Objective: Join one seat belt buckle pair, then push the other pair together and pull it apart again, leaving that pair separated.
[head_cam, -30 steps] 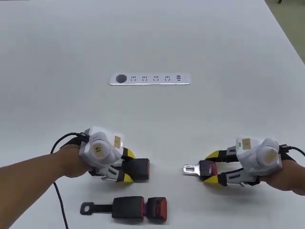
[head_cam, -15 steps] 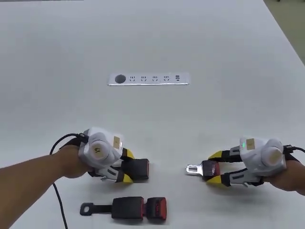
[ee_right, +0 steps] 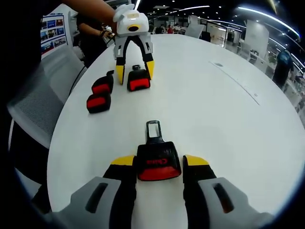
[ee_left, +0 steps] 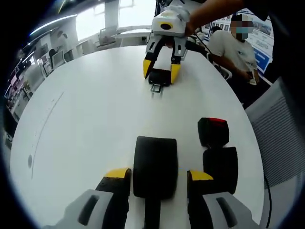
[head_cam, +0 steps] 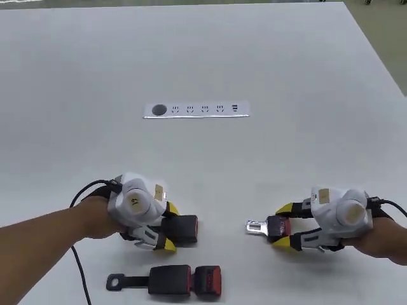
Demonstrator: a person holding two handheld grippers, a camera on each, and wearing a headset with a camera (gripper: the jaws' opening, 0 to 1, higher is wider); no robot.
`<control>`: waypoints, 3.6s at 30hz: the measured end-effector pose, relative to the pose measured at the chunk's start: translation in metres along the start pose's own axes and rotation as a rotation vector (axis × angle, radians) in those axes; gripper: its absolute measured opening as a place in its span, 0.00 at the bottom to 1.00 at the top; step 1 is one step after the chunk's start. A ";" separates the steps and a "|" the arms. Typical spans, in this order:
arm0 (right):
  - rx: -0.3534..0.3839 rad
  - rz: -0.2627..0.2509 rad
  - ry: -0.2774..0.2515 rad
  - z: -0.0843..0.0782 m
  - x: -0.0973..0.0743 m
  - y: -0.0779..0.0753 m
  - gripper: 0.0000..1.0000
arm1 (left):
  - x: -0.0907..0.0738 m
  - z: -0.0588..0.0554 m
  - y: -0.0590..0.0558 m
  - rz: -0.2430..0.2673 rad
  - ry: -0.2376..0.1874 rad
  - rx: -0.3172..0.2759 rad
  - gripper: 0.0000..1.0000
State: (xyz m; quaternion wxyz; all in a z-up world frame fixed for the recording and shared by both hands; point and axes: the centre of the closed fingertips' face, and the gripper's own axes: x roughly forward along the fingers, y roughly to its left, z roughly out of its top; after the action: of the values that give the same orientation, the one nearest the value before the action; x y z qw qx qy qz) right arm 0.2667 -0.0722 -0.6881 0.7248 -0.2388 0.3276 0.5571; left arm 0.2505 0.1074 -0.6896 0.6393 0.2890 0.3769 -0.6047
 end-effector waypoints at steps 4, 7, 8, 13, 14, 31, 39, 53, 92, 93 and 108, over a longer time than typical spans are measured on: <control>0.088 -0.068 -0.045 0.006 -0.003 -0.010 0.48 | -0.008 0.009 0.005 0.041 -0.039 -0.045 0.59; 0.145 -0.132 -0.063 0.008 -0.006 -0.018 0.53 | -0.011 0.008 0.011 0.066 -0.044 -0.085 0.68; 0.165 -0.149 -0.073 0.010 -0.007 -0.019 0.55 | -0.013 0.009 0.011 0.077 -0.047 -0.093 0.70; 0.231 -0.223 -0.105 0.015 -0.011 -0.019 0.62 | -0.020 0.009 0.011 0.115 -0.065 -0.176 0.77; 0.235 -0.234 -0.113 0.017 -0.012 -0.018 0.64 | -0.020 0.006 0.013 0.125 -0.070 -0.187 0.79; 0.365 -0.495 -0.213 0.037 -0.031 -0.017 0.88 | -0.061 0.013 0.020 0.315 -0.213 -0.429 0.91; 0.436 -0.563 -0.260 0.041 -0.044 -0.010 0.90 | -0.083 0.005 0.012 0.406 -0.266 -0.453 1.00; 0.458 -0.612 -0.307 0.054 -0.057 0.022 0.91 | -0.129 -0.011 -0.021 0.512 -0.414 -0.582 1.00; 0.437 -0.696 -0.378 0.079 -0.080 0.112 0.93 | -0.192 -0.069 -0.109 0.622 -0.569 -0.682 1.00; 0.437 -0.698 -0.378 0.081 -0.082 0.113 0.94 | -0.193 -0.069 -0.110 0.621 -0.573 -0.683 1.00; 0.459 -0.718 -0.375 0.068 -0.092 0.123 0.94 | -0.196 -0.078 -0.118 0.622 -0.596 -0.688 1.00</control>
State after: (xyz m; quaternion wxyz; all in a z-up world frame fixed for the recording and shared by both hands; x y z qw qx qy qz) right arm 0.1471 -0.0511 -0.5715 0.9526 -0.0655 0.2023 0.2178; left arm 0.1262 0.2684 -0.5592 0.9245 -0.0224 0.2523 -0.2850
